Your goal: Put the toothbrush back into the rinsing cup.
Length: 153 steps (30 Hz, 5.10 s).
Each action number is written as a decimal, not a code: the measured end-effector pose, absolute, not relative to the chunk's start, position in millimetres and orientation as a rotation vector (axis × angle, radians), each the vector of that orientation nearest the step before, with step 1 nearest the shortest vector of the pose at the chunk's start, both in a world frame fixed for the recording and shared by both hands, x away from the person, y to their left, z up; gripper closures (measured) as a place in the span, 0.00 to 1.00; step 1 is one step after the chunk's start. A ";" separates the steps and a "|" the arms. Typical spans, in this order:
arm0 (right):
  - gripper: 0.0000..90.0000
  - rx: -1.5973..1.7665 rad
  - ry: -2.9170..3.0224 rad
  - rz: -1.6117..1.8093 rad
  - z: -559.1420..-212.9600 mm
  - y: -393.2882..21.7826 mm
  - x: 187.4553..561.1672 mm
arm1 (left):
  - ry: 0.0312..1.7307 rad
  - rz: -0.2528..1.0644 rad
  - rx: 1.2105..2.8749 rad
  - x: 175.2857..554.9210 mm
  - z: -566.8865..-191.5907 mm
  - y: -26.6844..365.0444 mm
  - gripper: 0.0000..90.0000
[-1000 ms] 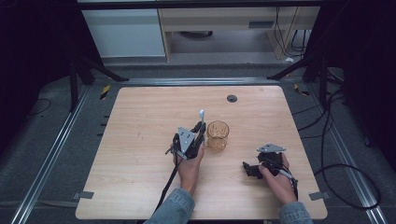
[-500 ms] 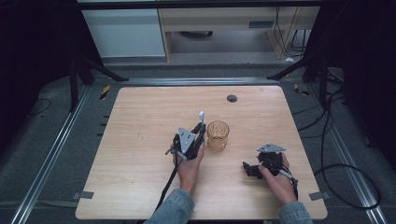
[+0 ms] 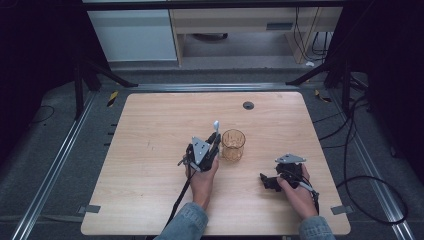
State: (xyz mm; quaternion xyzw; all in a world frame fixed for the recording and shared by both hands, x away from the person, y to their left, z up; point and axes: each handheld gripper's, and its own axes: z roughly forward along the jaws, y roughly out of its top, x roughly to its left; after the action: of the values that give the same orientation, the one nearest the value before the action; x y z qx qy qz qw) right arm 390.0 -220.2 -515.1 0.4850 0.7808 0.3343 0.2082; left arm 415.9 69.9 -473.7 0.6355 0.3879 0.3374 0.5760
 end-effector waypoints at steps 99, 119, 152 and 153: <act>0.00 1.350 2.174 0.930 -515.0 -220.3 390.1 | 0.813 0.563 2.096 411.1 -437.1 127.0 0.16; 0.00 1.350 2.173 0.930 -515.0 -220.2 390.1 | 1.125 0.537 2.218 441.9 -459.4 211.4 0.12; 0.00 1.350 2.173 0.930 -515.0 -220.2 390.0 | 1.390 0.611 2.112 457.3 -489.8 294.1 0.10; 0.00 1.350 2.173 0.931 -515.0 -220.2 390.1 | 1.389 0.614 2.109 457.7 -490.6 294.9 0.10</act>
State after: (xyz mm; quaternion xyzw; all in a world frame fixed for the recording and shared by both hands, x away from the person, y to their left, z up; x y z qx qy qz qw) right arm 390.1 -220.2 -515.0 0.4850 0.7809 0.3343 0.2080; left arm 457.7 294.9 -490.6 0.7819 0.5149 0.2274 0.2679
